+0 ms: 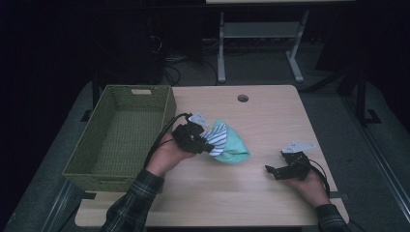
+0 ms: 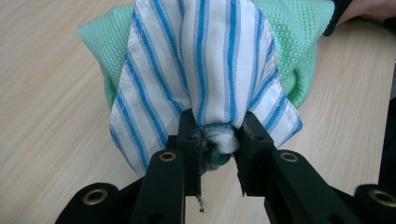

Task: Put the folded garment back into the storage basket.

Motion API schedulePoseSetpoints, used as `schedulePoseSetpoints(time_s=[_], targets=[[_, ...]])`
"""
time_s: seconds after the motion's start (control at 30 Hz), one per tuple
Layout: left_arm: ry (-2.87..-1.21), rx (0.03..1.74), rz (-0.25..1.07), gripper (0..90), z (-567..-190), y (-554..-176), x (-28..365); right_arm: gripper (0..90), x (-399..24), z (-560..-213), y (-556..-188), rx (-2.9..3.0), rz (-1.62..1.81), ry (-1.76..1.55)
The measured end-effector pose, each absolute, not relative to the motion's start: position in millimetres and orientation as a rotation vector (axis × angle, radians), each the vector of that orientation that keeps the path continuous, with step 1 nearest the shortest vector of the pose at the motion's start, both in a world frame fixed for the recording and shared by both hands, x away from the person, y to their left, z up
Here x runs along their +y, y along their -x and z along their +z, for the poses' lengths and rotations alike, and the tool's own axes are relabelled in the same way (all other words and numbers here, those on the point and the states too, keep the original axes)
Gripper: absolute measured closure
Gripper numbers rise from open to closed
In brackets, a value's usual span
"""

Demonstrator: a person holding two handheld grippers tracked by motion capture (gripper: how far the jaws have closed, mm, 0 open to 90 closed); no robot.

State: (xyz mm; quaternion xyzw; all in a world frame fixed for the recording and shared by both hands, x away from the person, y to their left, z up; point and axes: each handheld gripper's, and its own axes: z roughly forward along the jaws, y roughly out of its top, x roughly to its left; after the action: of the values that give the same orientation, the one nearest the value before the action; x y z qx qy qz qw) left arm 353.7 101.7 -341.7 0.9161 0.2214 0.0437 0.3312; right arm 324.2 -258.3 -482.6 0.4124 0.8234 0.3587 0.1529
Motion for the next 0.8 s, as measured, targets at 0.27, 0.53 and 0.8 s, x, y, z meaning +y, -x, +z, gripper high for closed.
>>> schedulePoseSetpoints(time_s=[0.27, 0.53, 0.8], targets=[[-2.378, 0.618, 0.156, 73.4, -324.2, -353.0, 121.7, 9.2, -258.3, -482.6, -324.2, 2.361, 1.028, -1.186], [-2.359, 0.655, 0.188, 73.4, -310.4, -352.6, 143.9, 9.1, -257.9, -482.6, -324.3, 2.356, 1.027, -1.195], [-2.336, 0.698, 0.231, 73.4, -297.7, -352.9, 163.9, 9.1, -258.0, -482.6, -324.3, 2.356, 1.026, -1.194]])
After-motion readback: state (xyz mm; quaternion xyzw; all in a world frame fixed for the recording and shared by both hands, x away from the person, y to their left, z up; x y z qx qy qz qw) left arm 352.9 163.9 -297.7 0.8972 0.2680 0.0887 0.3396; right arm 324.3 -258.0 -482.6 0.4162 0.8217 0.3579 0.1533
